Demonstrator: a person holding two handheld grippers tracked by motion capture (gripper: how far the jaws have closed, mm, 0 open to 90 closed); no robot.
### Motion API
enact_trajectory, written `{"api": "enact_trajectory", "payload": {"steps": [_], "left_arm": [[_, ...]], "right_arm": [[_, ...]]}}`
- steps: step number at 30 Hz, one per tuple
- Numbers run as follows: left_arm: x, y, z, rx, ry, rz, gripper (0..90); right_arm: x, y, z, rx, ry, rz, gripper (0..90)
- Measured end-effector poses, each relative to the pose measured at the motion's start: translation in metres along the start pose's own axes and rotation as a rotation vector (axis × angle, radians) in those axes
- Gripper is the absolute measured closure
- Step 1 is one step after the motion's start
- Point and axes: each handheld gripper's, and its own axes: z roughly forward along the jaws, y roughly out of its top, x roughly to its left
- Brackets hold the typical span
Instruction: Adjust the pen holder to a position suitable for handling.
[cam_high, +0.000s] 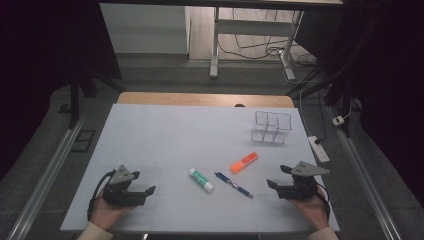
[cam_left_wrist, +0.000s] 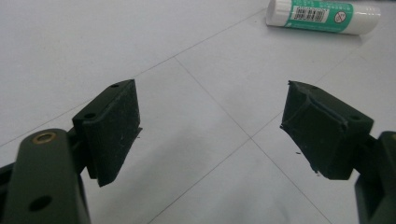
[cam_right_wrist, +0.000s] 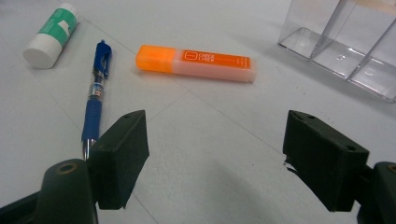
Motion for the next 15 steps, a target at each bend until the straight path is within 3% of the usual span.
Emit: {"api": "enact_trajectory", "payload": {"steps": [8,15], "left_arm": [[0.001,0.001,0.0,0.0,0.002,-0.002,19.1],[0.003,0.002,0.001,-0.005,0.002,-0.011,19.1]], "right_arm": [[-0.003,0.004,0.002,0.004,0.002,0.003,24.6],[-0.012,0.024,0.005,0.011,-0.018,0.033,25.1]]}}
